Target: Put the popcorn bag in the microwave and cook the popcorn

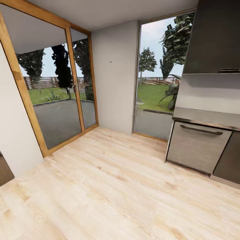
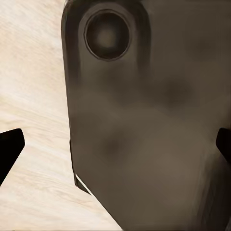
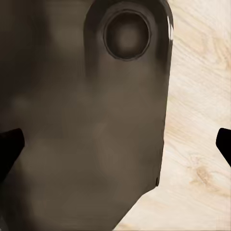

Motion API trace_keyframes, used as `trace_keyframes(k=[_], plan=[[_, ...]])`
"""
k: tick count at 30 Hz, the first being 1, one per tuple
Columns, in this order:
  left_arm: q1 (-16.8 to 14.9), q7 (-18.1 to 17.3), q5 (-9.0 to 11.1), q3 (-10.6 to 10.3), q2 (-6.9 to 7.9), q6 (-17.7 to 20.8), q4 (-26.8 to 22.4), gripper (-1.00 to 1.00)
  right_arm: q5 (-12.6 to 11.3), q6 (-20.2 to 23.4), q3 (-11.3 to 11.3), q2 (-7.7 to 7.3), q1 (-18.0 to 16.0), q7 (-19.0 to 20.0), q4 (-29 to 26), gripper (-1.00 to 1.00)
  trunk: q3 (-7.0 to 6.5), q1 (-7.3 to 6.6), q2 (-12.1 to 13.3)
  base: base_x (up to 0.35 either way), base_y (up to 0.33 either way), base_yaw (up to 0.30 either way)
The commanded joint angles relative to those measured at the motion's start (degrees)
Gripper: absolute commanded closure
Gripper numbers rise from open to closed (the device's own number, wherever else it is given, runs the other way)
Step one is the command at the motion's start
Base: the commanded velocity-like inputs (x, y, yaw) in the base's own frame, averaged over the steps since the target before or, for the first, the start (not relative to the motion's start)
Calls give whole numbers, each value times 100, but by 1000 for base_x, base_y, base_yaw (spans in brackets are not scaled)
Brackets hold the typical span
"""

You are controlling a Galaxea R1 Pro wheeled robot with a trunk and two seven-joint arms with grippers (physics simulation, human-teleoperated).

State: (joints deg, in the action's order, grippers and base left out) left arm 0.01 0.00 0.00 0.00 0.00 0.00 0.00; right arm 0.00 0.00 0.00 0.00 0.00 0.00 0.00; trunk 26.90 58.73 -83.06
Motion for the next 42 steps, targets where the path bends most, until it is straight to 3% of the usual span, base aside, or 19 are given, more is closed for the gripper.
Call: trace_keyframes(k=[1, 15, 20, 23, 24, 25, 28, 32, 34, 37, 42], plan=[[-2, 12, 9, -9, -33, -33, -33, -100, 18, -18, 27, -9, -34, -18, -33, -100, 3, 0, -2, 0, 0, 0], [-37, 9, 16, 3, -88, -47, -51, -100, 9, -99, 21, -59, -155, -18, -358, -100, 3, 0, -2, 0, 0, 0], [-185, 9, 25, 1, -88, -79, -184, -100, 3, -209, 18, -57, -208, -19, -465, -100, 3, 0, -2, 0, 0, 0], [-284, 9, 26, -6, -95, -132, -265, -100, -25, -306, -13, -131, -248, -14, -562, -100, 3, 0, -2, 0, 0, 0], [-1003, 11, 26, -9, -101, -396, -268, -100, -33, -419, -26, -161, -261, -13, -1701, -100, 3, 0, -2, 0, 0, 0], [-1070, 10, 26, -10, -133, -708, -289, -100, -34, -425, -33, -177, -283, -15, -1976, -100, 3, 0, -2, 0, 0, 0], [-1217, 10, 26, -9, -181, -973, -362, -100, -37, -429, -38, -197, -303, -20, -2508, -100, 3, 0, -2, 0, 0, -71], [-1267, 15, 16, -16, -190, -1057, -634, -100, -33, -430, -43, -209, -373, -90, -2962, -100, 3, 0, -2, 0, 0, -238], [-1293, 15, 18, -10, -144, -1068, -826, -100, -32, -429, -43, -321, -516, -194, -3095, -100, 3, 0, -2, 0, 0, -282], [-1349, 17, 25, -7, -143, -1071, -889, -100, -39, -423, -44, -419, -683, -228, -3137, -100, 3, 0, -2, 0, 0, -296], [-1569, 17, 25, -9, -183, -1072, -925, -100, -25, -425, -39, -420, -791, -236, -3107, -100, 3, 0, -2, 0, 0, -299]])
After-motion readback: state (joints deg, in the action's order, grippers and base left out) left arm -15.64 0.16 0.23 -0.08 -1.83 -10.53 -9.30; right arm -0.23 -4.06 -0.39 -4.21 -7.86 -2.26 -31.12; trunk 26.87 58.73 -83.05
